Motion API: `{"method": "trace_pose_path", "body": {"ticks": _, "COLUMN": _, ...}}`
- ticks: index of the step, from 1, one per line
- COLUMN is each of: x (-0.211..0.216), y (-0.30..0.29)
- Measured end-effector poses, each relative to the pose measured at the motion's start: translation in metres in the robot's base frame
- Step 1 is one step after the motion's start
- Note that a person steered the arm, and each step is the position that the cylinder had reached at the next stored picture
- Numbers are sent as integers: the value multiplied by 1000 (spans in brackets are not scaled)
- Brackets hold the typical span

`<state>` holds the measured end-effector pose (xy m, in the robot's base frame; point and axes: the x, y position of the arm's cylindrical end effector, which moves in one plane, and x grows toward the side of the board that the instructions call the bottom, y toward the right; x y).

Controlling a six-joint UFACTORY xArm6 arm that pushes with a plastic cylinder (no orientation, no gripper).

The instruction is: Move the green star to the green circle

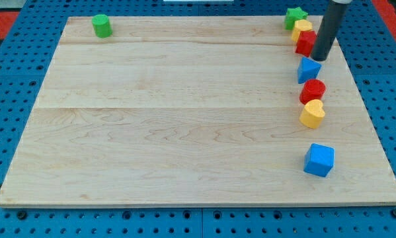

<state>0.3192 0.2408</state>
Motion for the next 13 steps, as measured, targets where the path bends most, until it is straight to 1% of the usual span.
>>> {"method": "trace_pose_path", "body": {"ticks": 1, "x": -20, "y": 29}}
{"method": "trace_pose_path", "body": {"ticks": 2, "x": -61, "y": 57}}
{"method": "trace_pose_path", "body": {"ticks": 3, "x": -103, "y": 57}}
{"method": "trace_pose_path", "body": {"ticks": 4, "x": -127, "y": 52}}
{"method": "trace_pose_path", "body": {"ticks": 5, "x": -128, "y": 9}}
{"method": "trace_pose_path", "body": {"ticks": 7, "x": -127, "y": -110}}
{"method": "trace_pose_path", "body": {"ticks": 8, "x": -124, "y": -119}}
{"method": "trace_pose_path", "body": {"ticks": 10, "x": -117, "y": -96}}
{"method": "trace_pose_path", "body": {"ticks": 11, "x": -110, "y": -98}}
{"method": "trace_pose_path", "body": {"ticks": 12, "x": -107, "y": -109}}
{"method": "trace_pose_path", "body": {"ticks": 13, "x": -107, "y": -134}}
